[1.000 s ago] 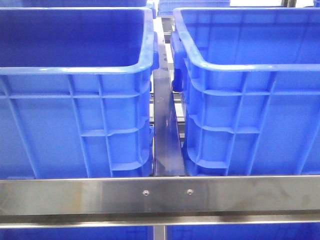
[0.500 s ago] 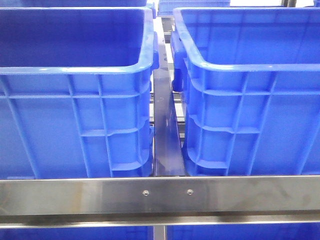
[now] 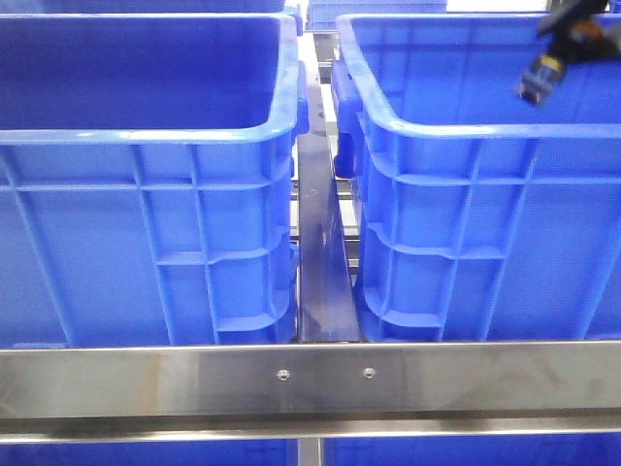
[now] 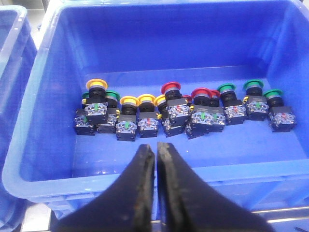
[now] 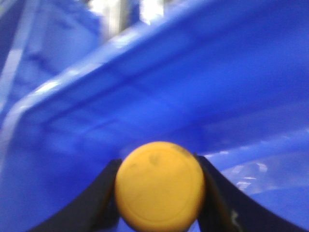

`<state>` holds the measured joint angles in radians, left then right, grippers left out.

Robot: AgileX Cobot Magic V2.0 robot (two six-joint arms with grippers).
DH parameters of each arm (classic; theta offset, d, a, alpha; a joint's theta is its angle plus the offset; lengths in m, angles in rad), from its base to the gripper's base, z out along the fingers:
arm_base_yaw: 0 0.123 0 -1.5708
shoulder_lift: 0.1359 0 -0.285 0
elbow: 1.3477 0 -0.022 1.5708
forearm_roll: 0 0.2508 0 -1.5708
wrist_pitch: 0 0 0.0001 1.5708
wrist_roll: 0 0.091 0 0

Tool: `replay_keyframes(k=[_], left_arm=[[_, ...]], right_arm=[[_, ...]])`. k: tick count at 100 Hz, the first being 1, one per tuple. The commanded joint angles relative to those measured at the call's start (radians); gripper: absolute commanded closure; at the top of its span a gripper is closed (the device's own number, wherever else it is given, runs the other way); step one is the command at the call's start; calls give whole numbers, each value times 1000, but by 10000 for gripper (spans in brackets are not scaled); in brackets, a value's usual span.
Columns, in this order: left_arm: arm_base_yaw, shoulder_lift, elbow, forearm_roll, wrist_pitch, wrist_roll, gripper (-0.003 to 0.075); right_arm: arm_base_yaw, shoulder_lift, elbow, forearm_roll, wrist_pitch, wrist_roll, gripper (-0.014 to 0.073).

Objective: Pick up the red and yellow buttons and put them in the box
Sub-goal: 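Carry the yellow button down into the empty crate with the right gripper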

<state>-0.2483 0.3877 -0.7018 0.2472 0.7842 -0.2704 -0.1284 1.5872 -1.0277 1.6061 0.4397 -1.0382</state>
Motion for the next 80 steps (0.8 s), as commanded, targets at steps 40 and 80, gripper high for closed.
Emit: replay_keyframes(k=[40,80], left_arm=[[2,8,-24,14,-77,-10,739],[2,8,-24,14,-77,-10,739]], right_arm=[[-7,199,-110,242,87,36,474],[-10,308,-223,242,132,114,474]])
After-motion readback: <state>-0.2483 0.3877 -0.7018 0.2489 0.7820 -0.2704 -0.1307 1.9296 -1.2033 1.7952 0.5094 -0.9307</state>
